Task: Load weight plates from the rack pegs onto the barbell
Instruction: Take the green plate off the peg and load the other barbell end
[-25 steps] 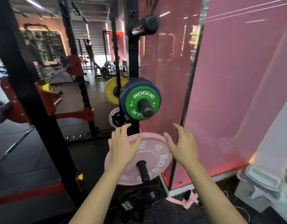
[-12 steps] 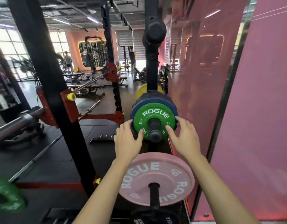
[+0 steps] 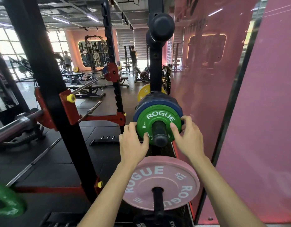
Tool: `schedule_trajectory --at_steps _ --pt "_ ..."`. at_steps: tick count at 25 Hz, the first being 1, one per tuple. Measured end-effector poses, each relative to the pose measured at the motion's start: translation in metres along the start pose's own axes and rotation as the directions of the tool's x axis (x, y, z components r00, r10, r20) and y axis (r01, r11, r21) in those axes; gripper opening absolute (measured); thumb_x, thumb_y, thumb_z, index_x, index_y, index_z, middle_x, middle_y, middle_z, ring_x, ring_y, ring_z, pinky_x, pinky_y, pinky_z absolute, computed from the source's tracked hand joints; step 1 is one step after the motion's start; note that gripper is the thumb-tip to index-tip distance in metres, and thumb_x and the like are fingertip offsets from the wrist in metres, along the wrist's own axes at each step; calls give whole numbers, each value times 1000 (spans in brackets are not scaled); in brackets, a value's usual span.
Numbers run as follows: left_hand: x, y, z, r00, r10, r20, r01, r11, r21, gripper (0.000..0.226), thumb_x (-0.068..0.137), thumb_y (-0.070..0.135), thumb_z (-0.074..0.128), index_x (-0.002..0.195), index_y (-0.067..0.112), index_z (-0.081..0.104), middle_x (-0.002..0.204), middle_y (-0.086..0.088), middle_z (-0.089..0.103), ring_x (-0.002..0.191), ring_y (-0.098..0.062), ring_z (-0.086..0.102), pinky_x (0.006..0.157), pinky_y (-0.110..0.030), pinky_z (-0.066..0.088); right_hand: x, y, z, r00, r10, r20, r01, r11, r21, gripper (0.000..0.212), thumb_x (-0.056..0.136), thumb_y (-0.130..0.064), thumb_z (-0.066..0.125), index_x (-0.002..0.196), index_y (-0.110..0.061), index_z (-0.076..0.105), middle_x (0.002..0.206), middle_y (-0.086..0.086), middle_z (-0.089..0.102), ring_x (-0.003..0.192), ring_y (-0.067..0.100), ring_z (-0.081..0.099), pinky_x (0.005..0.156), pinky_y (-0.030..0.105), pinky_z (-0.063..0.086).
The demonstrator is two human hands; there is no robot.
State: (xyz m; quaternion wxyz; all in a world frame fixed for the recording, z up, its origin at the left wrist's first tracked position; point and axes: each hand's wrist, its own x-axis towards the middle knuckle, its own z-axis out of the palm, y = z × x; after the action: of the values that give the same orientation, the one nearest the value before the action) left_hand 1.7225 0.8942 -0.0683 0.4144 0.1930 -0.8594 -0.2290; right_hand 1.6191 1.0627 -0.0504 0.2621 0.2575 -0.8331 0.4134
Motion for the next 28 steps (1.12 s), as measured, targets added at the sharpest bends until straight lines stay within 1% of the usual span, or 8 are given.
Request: schedule_trajectory --at_steps 3,6,9,11,15,18,22,28 --pt "-7 0 -8 1000 19 -15 -20 998 -53 30 87 33 63 111 21 49 99 3 53 84 -17 49 83 -40 39 -3 0 -2 1000 -4 3 4 1000 12 40 91 -54 51 113 -22 48 82 -2 56 77 22 55 62 33 38" --pt "-15 2 -16 999 34 9 -33 992 -121 31 91 32 62 116 19 48 106 2 54 90 -17 52 82 -39 42 -13 1 -9 1000 4 15 -5 999 48 38 92 -55 51 113 -24 48 84 -2 58 77 21 57 65 36 45" --pt "-16 1 -21 998 7 70 7 980 -199 34 94 36 60 120 20 46 112 4 54 92 -10 52 75 -26 40 -16 0 -15 999 10 54 -12 999 41 40 93 -53 51 120 -25 50 91 -2 61 81 19 58 69 34 45" --pt "-11 0 -24 993 -17 113 43 972 -233 36 96 37 58 125 20 46 115 4 54 94 -7 51 74 -22 36 -15 0 -18 996 2 85 -7 999 52 36 93 -50 53 118 -24 51 89 -1 61 82 21 57 69 34 44" --pt "-16 6 -28 998 -8 66 21 981 -193 28 99 38 52 119 18 52 107 4 55 92 -10 52 74 -25 34 -21 2 -34 988 -28 151 16 997 78 25 94 -50 51 106 -29 48 86 -3 61 82 20 55 70 40 49" --pt "-29 8 -38 1000 3 25 2 982 -186 24 98 41 53 112 21 54 100 7 57 85 -8 51 70 -26 35 -34 0 -44 988 -71 135 64 997 50 26 94 -52 48 106 -29 49 89 -5 63 86 19 55 70 39 48" --pt "-53 4 -60 999 40 21 -37 989 -145 18 96 40 57 99 22 54 84 7 56 75 -8 52 67 -30 41 -57 -4 -57 984 -107 145 99 993 62 25 94 -51 48 106 -29 50 86 -6 64 81 17 57 66 37 48" --pt "-92 -9 -102 998 7 -55 -11 998 -67 15 95 39 60 97 25 55 83 10 55 77 -11 53 70 -35 43 -91 -30 -47 974 -170 151 143 974 175 21 94 -44 54 104 -25 54 82 -4 67 72 22 61 60 37 46"
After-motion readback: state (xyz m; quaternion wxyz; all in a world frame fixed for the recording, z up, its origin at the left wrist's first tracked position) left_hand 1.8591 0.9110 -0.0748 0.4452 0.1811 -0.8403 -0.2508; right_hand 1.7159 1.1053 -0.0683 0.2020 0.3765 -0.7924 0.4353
